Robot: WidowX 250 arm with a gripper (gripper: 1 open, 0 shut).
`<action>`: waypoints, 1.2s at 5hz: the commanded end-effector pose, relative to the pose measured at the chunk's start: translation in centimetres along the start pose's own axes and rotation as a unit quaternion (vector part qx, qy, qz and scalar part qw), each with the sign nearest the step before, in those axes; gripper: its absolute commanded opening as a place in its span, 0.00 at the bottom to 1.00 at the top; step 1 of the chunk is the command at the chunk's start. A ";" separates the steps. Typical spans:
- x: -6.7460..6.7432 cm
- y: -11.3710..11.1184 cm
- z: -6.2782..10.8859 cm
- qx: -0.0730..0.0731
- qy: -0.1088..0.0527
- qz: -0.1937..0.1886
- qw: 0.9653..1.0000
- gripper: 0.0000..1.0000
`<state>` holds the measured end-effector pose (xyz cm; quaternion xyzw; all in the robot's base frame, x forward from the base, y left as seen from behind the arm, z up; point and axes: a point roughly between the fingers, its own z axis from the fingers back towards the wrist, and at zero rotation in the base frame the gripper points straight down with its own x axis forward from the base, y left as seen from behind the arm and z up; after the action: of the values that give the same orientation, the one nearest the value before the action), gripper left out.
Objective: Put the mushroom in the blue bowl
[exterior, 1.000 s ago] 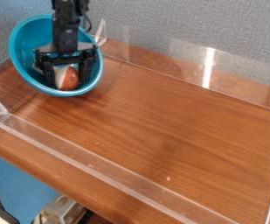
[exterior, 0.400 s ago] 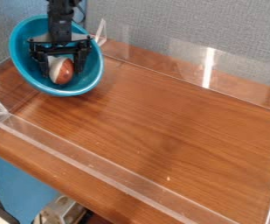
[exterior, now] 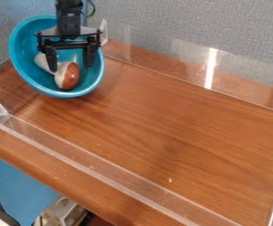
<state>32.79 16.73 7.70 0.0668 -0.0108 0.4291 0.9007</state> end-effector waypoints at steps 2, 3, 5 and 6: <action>-0.8 0.2 7.4 -0.032 -0.060 0.023 0.997 1.00; -2.2 -0.3 9.8 -0.040 -0.066 0.024 0.997 1.00; -5.3 -2.3 9.8 -0.044 -0.071 -0.018 0.996 1.00; -7.4 -3.4 10.2 -0.043 -0.069 -0.031 0.996 1.00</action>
<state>31.36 7.36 14.69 0.0637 -0.0569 0.3889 0.9173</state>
